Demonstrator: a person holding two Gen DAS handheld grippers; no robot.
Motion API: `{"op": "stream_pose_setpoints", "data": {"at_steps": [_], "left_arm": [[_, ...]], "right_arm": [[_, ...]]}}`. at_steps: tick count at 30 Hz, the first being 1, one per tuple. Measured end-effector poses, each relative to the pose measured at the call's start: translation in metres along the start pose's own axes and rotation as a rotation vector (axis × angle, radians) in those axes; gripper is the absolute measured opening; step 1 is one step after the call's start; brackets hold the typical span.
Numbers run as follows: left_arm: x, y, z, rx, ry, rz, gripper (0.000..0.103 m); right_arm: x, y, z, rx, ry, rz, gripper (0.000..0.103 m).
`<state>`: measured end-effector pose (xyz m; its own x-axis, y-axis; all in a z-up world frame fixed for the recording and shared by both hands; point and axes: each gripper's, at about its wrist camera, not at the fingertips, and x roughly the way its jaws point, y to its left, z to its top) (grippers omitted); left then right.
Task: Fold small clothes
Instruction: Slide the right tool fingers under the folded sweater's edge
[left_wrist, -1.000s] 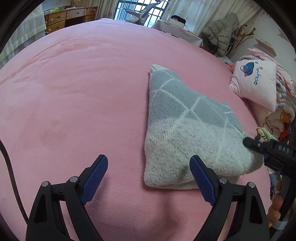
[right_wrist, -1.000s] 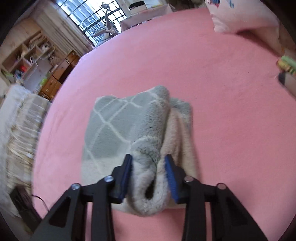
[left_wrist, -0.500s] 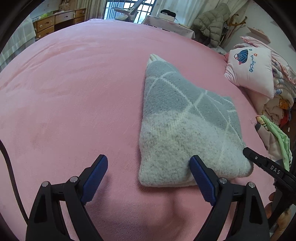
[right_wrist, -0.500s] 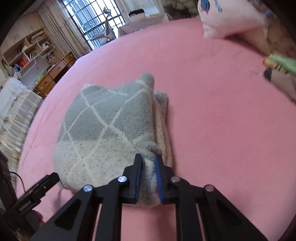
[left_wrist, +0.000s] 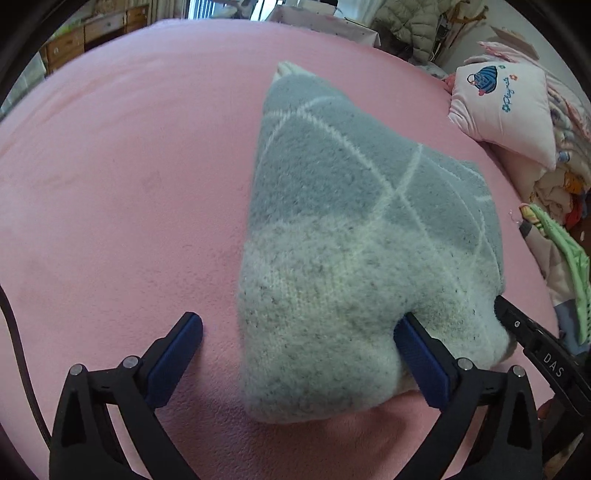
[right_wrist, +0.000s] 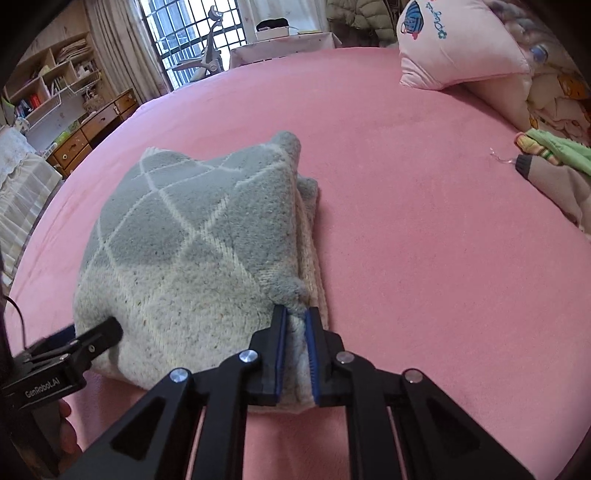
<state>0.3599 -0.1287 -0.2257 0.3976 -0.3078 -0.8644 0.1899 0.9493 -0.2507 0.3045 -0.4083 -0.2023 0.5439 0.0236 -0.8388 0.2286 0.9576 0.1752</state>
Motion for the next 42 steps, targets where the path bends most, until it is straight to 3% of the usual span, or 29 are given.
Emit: {"op": "stream_pose_setpoints", "data": {"at_steps": [3,8,11,19,23,25,27,30,36,42], "left_arm": [[0.005,0.004,0.002,0.003,0.017,-0.018,0.103],[0.007,-0.006,0.0,0.087,-0.026,0.041,0.103],[0.01,-0.005,0.0,0.074,-0.024,0.025,0.103],[-0.008,0.006,0.006,0.016,0.016,-0.024,0.102],[-0.031,0.011,0.015,0.036,0.013,-0.047,0.101],[-0.047,0.011,0.023,0.079,-0.005,-0.042,0.101],[-0.061,0.01,0.032,0.112,-0.031,-0.041,0.101],[-0.078,0.013,0.05,0.135,-0.067,-0.036,0.101],[-0.067,0.021,0.083,0.098,-0.036,-0.05,0.101],[-0.028,0.026,0.083,0.03,0.044,-0.1,0.101]], "right_arm": [[0.003,-0.004,-0.002,0.002,-0.011,-0.013,0.018],[0.007,-0.011,-0.005,0.019,-0.024,-0.014,0.031],[0.008,-0.014,-0.007,0.027,-0.028,-0.015,0.037],[-0.001,-0.01,0.002,-0.003,-0.007,-0.025,0.041],[-0.023,-0.001,0.013,-0.043,-0.026,0.003,0.047],[-0.037,0.001,0.02,-0.052,-0.043,0.034,0.054],[-0.047,0.001,0.026,-0.055,-0.062,0.073,0.07],[-0.058,0.002,0.041,-0.051,-0.081,0.091,0.083],[-0.029,0.012,0.068,-0.053,0.021,0.103,0.088],[0.018,0.015,0.072,-0.05,0.142,0.064,0.088]]}}
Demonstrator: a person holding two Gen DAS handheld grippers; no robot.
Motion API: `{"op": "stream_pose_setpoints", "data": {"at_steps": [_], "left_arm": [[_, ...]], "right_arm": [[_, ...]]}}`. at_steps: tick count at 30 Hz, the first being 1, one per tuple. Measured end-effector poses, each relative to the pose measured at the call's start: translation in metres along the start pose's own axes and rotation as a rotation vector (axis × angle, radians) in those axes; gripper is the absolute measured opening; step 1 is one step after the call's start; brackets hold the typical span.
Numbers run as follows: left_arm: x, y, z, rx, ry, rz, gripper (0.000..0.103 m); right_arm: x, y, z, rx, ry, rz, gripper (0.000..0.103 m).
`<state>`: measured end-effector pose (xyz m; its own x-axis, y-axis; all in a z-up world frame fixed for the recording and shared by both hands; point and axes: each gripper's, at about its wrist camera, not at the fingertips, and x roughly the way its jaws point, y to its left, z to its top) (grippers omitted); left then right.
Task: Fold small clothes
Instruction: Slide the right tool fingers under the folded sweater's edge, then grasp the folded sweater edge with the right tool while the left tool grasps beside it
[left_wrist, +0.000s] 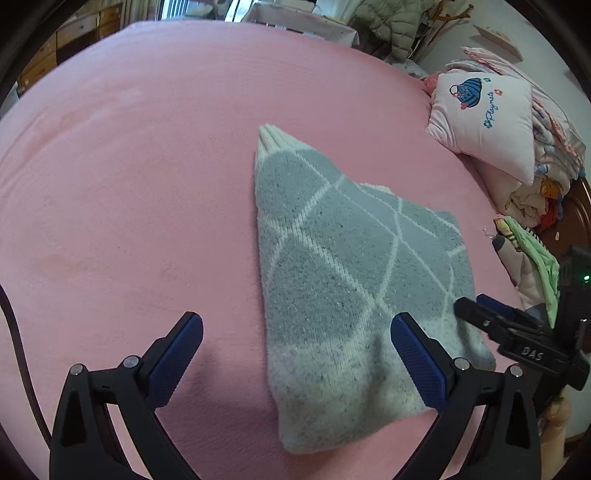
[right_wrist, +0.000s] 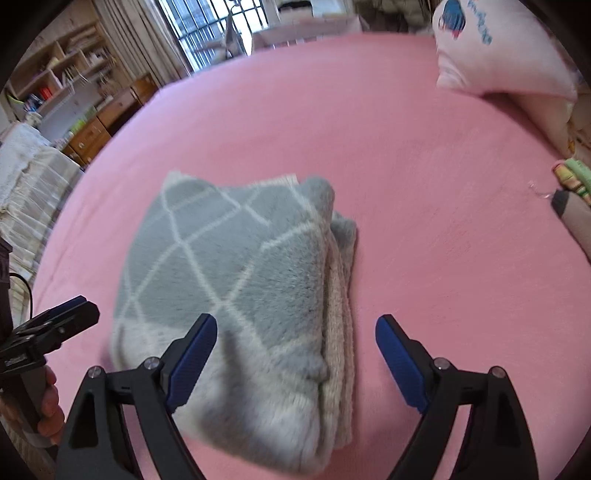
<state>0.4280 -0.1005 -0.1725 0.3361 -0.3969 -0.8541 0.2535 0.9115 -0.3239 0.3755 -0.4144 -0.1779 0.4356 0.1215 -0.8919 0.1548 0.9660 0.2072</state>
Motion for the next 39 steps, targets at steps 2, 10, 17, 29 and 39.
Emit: {"op": "stream_pose_setpoints", "data": {"at_steps": [2,10,17,29,39], "left_arm": [[0.015,0.001,-0.001,-0.022,0.025,-0.016,0.101],[0.043,0.0,-0.007,-0.027,0.009,-0.034,0.102],[0.052,-0.007,-0.007,-0.003,-0.01,-0.008,0.102],[0.074,-0.01,-0.009,-0.032,0.022,-0.073,0.088],[0.053,-0.044,-0.015,0.038,-0.038,0.052,0.069]], "right_arm": [[0.011,-0.006,-0.002,0.014,0.023,0.014,0.089],[0.036,-0.034,-0.015,0.109,0.033,0.145,0.103],[0.057,-0.044,-0.016,0.163,0.068,0.257,0.103],[0.072,-0.045,-0.017,0.168,0.096,0.318,0.101],[0.046,-0.013,-0.017,0.122,0.059,0.284,0.06]]}}
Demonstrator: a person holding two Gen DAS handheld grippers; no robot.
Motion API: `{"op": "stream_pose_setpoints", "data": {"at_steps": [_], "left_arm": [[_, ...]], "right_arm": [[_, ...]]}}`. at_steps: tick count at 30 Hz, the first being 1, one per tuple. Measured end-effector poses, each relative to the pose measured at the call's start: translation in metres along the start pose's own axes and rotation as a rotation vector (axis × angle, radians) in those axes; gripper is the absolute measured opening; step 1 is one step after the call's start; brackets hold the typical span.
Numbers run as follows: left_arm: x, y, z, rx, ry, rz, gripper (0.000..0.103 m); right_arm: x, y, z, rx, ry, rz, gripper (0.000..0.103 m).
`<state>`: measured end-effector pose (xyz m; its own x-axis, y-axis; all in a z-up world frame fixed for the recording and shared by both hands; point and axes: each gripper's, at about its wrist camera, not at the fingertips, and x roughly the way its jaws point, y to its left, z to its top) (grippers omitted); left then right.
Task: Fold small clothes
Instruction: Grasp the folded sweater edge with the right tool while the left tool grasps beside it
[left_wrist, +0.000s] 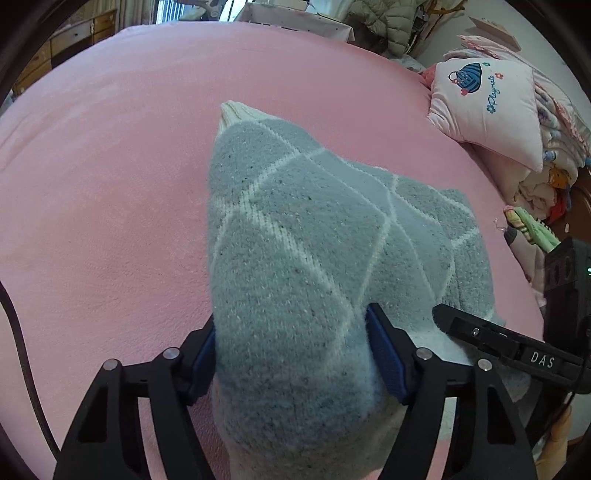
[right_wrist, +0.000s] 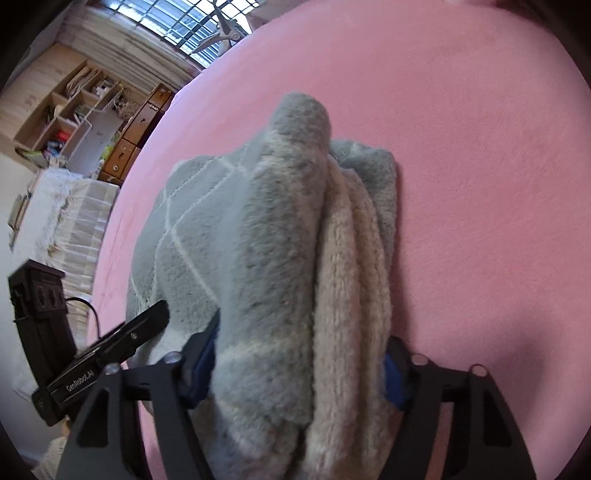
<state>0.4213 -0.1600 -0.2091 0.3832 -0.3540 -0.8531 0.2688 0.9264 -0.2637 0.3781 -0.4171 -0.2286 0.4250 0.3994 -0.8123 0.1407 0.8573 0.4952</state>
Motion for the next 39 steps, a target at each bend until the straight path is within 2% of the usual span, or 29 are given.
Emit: {"op": "stream_pose_setpoints", "data": {"at_steps": [3,5,11,18,24,27,29,31,39], "left_arm": [[-0.015,-0.008,-0.003,0.014,-0.008,0.024,0.063],[-0.028,-0.012,-0.006,0.03,-0.008,0.036,0.059],[-0.07,-0.013,-0.023,0.075,-0.007,0.06,0.052],[-0.113,0.009,-0.052,0.077,-0.018,0.102,0.049],[-0.107,0.059,-0.075,-0.031,0.061,-0.006,0.05],[-0.102,0.074,-0.076,-0.06,0.086,-0.063,0.058],[-0.094,0.08,-0.074,-0.056,0.124,-0.116,0.074],[-0.084,0.085,-0.073,-0.043,0.157,-0.157,0.081],[-0.05,0.098,-0.07,-0.111,0.203,-0.264,0.083]], "right_arm": [[-0.014,0.02,-0.007,-0.057,-0.038,-0.077,0.053],[-0.022,0.027,-0.012,-0.068,-0.055,-0.093,0.051],[-0.039,0.04,-0.04,-0.055,-0.049,-0.054,0.049],[-0.049,0.087,-0.076,-0.097,-0.047,-0.044,0.048],[-0.037,0.101,-0.089,-0.103,-0.018,-0.056,0.049],[-0.035,0.103,-0.091,-0.105,-0.014,-0.058,0.049],[-0.034,0.102,-0.091,-0.103,-0.011,-0.056,0.049],[-0.031,0.099,-0.09,-0.099,-0.005,-0.051,0.049],[-0.023,0.084,-0.09,-0.068,0.008,-0.018,0.049]]}}
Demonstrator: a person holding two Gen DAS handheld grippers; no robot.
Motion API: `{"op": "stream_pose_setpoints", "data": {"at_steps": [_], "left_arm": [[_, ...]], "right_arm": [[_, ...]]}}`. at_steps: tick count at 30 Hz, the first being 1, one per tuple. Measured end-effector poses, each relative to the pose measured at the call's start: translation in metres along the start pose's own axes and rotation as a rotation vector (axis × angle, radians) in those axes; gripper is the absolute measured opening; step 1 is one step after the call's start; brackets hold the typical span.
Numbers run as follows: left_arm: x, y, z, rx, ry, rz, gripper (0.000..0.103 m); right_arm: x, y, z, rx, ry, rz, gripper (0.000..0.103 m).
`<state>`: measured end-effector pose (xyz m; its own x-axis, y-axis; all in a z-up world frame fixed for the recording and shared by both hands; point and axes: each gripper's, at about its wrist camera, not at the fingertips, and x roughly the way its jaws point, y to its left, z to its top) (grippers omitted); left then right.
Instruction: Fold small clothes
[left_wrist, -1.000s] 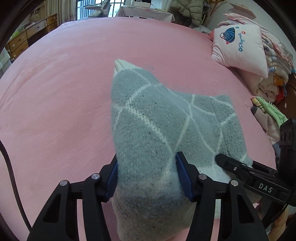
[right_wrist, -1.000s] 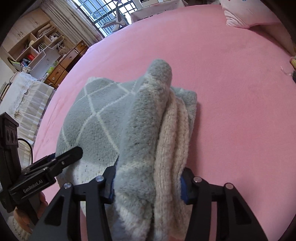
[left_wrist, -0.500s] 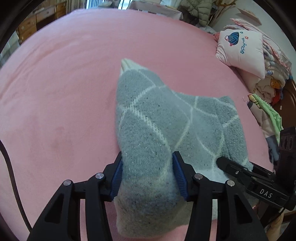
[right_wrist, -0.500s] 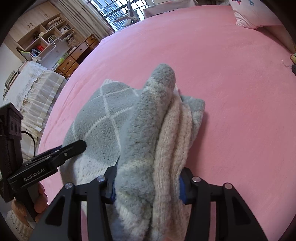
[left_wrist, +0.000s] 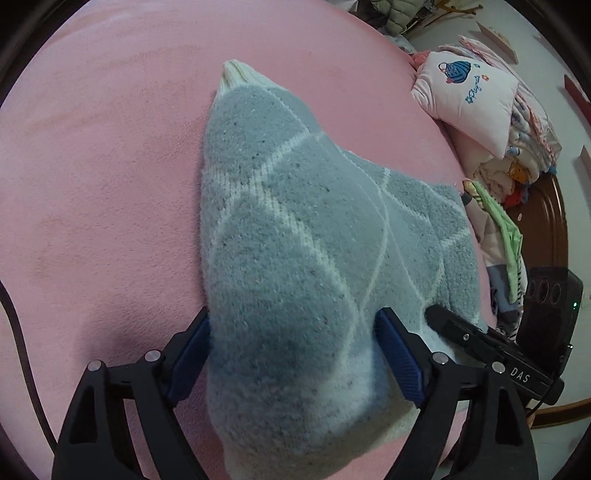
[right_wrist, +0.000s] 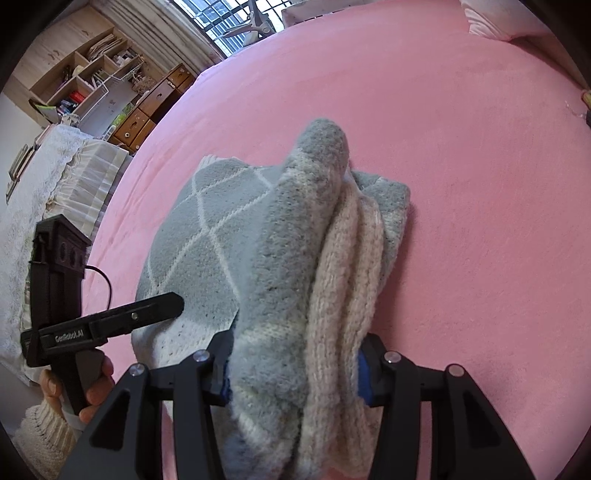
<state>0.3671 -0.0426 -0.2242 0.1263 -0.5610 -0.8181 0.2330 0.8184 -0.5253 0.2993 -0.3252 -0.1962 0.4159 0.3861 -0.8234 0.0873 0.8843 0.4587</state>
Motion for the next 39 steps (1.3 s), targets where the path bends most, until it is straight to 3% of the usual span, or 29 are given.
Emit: {"op": "stream_pose_setpoints", "data": {"at_steps": [5,12,17,23,29,33,39], "left_arm": [[-0.016,-0.01,-0.008,0.045,-0.074,0.047,0.059],[-0.058,-0.038,-0.009,0.112,-0.166,0.139,0.053],[-0.114,-0.03,-0.003,0.105,-0.241,0.168,0.052],[-0.198,0.037,0.019,0.039,-0.333,0.211,0.052],[-0.279,0.126,0.064,-0.006,-0.438,0.298,0.052],[-0.304,0.177,0.095,-0.02,-0.467,0.339,0.052],[-0.296,0.235,0.14,-0.03,-0.479,0.344,0.052]], "right_arm": [[-0.004,0.002,-0.001,-0.019,-0.016,-0.01,0.048],[-0.025,0.034,-0.003,-0.072,-0.075,0.007,0.047],[-0.03,0.09,0.006,-0.174,-0.096,0.023,0.047],[-0.011,0.174,0.033,-0.252,-0.13,0.09,0.047],[0.037,0.272,0.068,-0.287,-0.174,0.174,0.046],[0.081,0.321,0.089,-0.267,-0.193,0.219,0.046],[0.135,0.345,0.116,-0.207,-0.225,0.222,0.045]]}}
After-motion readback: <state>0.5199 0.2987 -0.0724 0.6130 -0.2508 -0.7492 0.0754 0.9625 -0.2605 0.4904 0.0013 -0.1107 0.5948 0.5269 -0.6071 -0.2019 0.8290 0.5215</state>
